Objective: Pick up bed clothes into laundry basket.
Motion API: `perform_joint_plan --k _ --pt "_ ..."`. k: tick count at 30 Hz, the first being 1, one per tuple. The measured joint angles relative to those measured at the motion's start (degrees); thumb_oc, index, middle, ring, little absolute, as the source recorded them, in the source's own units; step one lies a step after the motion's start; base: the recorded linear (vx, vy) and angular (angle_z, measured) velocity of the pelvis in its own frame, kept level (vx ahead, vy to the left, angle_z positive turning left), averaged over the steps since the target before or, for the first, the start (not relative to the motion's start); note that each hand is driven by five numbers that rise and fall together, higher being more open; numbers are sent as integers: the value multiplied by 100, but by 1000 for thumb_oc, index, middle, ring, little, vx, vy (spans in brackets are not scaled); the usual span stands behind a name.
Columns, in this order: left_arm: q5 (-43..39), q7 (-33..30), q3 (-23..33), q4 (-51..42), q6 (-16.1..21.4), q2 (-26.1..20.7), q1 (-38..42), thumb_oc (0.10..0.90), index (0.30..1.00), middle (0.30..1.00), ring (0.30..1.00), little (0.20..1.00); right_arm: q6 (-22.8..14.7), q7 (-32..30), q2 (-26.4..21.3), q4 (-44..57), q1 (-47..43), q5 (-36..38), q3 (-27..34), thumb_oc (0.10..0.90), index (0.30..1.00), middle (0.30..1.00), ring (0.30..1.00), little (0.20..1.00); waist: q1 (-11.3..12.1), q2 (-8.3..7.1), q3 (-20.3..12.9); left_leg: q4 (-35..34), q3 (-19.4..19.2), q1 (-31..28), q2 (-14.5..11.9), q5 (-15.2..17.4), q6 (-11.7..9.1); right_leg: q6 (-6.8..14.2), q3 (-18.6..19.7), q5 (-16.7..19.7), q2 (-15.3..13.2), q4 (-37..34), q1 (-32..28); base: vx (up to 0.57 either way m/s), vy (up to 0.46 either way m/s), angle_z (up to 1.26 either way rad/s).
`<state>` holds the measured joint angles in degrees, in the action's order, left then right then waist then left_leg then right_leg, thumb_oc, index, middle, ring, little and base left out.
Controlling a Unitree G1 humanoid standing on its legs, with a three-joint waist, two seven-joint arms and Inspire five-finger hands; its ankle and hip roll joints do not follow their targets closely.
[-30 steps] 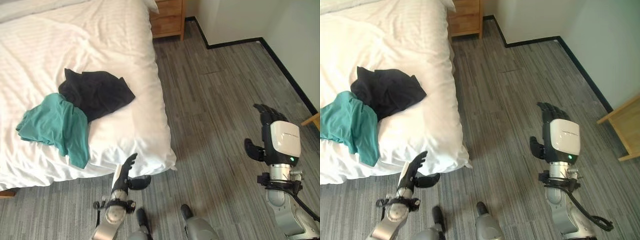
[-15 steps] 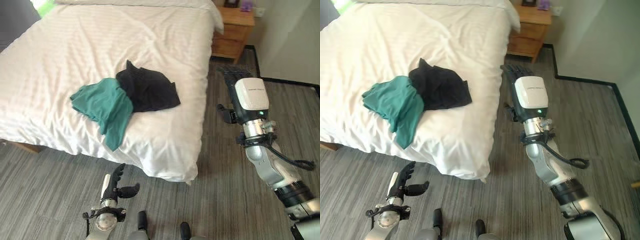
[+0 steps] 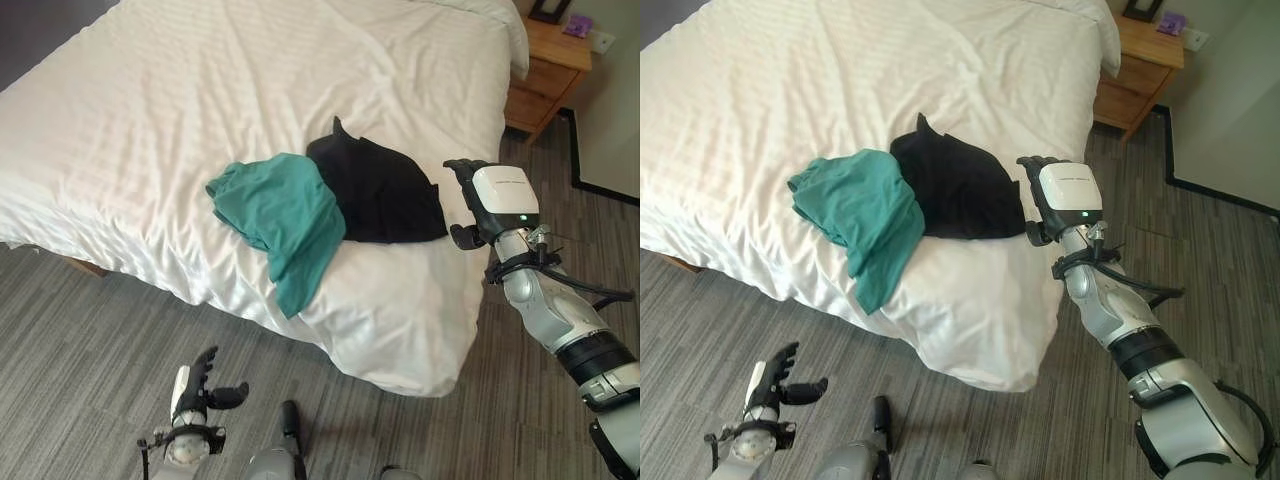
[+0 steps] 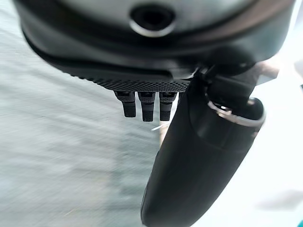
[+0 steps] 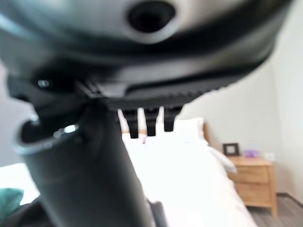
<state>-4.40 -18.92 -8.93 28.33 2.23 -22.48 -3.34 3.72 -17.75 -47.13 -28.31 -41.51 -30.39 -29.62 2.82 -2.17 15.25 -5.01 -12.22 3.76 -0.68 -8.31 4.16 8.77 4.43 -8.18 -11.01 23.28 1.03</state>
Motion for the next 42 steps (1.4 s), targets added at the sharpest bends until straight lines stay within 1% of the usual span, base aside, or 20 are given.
perform_joint_plan --k 2,3,4,5,6,7,8,9,10,11,12,14,15,21,26,29,34,37,40,42 --pt "0 -4 17 -9 44 -74 318 800 900 900 900 900 2 0 -1 -202 -100 63 5 800 900 900 900 900 -19 -10 12 1 174 -64 -8 47 57 39 96 -31 203 212 146 150 -36 53" --pt "1 -9 15 -11 59 -96 457 800 900 900 900 900 -21 -19 1 -289 -172 119 23 800 900 900 900 900 -103 71 76 1 343 -99 -88 36 -16 -25 285 -154 494 276 254 142 -51 66" --pt "4 -7 9 -14 62 -97 525 800 900 900 900 900 -15 -23 -3 -304 -218 180 39 800 900 900 900 900 -162 131 119 0 509 -108 -123 75 29 -53 328 -214 744 276 384 241 -109 77" --pt "2 -5 11 -3 70 -91 645 800 900 900 900 900 -27 -76 -4 -404 -346 294 35 800 900 900 900 900 -272 222 261 0 704 -126 -241 58 -72 -176 433 -340 1172 53 628 235 -124 80" --pt "0 26 10 13 85 -95 691 800 900 900 900 900 -19 -75 -4 -455 -430 413 22 800 900 900 900 900 -350 210 321 -1 838 -122 -248 31 -115 -281 361 -274 1305 -347 782 225 -120 71" --pt "-1 65 2 31 88 -95 692 800 900 900 900 900 -12 -68 -11 -455 -459 476 22 800 900 900 900 900 -378 207 338 -1 954 -111 -220 72 -83 -409 379 -189 1349 -636 864 217 -113 87" --pt "-3 117 -10 56 92 -85 617 800 900 900 900 900 30 -70 -1 -472 -522 591 20 800 900 900 900 900 -476 149 371 -4 1077 -94 -109 22 -199 -496 330 587 1267 -1390 925 131 -68 76" --pt "0 116 -7 85 125 -51 542 800 900 900 900 900 38 -112 36 -531 -531 603 30 800 900 900 900 900 -474 189 371 -13 1190 -100 -140 90 -253 -617 220 805 1283 -1519 843 190 -115 73" --pt "-2 147 -18 50 124 -25 391 800 900 900 900 900 55 -114 71 -640 -527 654 20 800 900 900 900 900 -471 265 376 -30 1256 -115 -235 145 -320 -642 100 1077 1333 -2107 495 78 -96 42" --pt "-7 201 -18 43 118 -29 237 800 900 900 900 900 82 -105 75 -725 -527 681 12 800 900 900 900 900 -447 274 380 -18 1225 -122 -298 158 -478 -855 0 1331 1361 -2500 297 100 -134 35" --pt "-8 213 -15 43 119 -29 158 800 900 900 900 900 100 -106 77 -765 -526 703 19 800 900 900 900 900 -428 283 384 -8 1190 -131 -342 118 -569 -901 -57 1385 1383 -2625 219 91 -121 35" --pt "-17 236 -34 87 107 74 -36 800 900 900 900 900 108 -106 70 -966 -599 736 15 800 900 900 900 900 -401 286 382 -8 1068 -134 -372 70 -701 -996 -164 1452 1410 -2847 59 156 -94 27" --pt "-27 237 -70 86 111 109 -99 800 900 900 900 900 110 -106 73 -973 -645 777 3 800 900 900 900 900 -368 286 382 -8 1003 -136 -372 60 -714 -1004 -168 1446 1410 -2847 52 108 -53 9" --pt "-146 239 -184 174 154 126 -33 800 900 900 900 900 85 -107 208 -1052 -1123 848 -219 800 900 900 900 900 -367 294 378 -5 984 -123 -304 78 -741 -947 -198 1392 1359 -2851 47 58 -51 4" --pt "-259 235 -172 335 173 122 101 800 900 900 900 900 61 -109 416 -1200 -1279 851 -249 800 900 900 900 900 -325 305 377 -6 1124 -37 -272 86 -739 -906 -262 1359 1338 -2852 82 18 -34 15" --pt "-288 235 -179 560 159 133 50 800 900 900 900 900 67 -107 731 -1204 -1280 852 -300 800 900 900 900 900 -297 323 378 -7 1126 -27 -261 103 -746 -904 -256 1357 1325 -2852 96 46 -37 -1" --pt "-288 235 -187 596 154 177 -107 800 900 900 900 900 61 -5 971 -1225 -1274 855 -377 800 900 900 900 900 -266 453 371 -5 1129 6 -232 101 -742 -897 -257 1365 1295 -2851 129 14 -21 0" --pt "-291 236 -224 686 156 184 -2 800 900 900 900 900 62 -2 1131 -1567 -1276 874 -380 800 900 900 900 900 -207 546 346 -4 1127 67 -228 96 -739 -892 -259 1370 1289 -2851 190 -21 -6 0" --pt "-329 240 -236 727 162 185 37 800 900 900 900 900 66 9 1402 -2066 -1259 932 -382 800 900 900 900 900 -210 586 341 -3 1127 116 -229 96 -740 -892 -257 1370 1290 -2851 242 0 0 0" --pt "-353 244 -242 860 178 187 110 800 900 900 900 900 45 6 1579 -2542 -1254 1003 -375 400 300 300 300 300 -206 620 334 -3 1126 177 -228 92 -740 -891 -257 1371 1290 -2851 300 -37 6 0"
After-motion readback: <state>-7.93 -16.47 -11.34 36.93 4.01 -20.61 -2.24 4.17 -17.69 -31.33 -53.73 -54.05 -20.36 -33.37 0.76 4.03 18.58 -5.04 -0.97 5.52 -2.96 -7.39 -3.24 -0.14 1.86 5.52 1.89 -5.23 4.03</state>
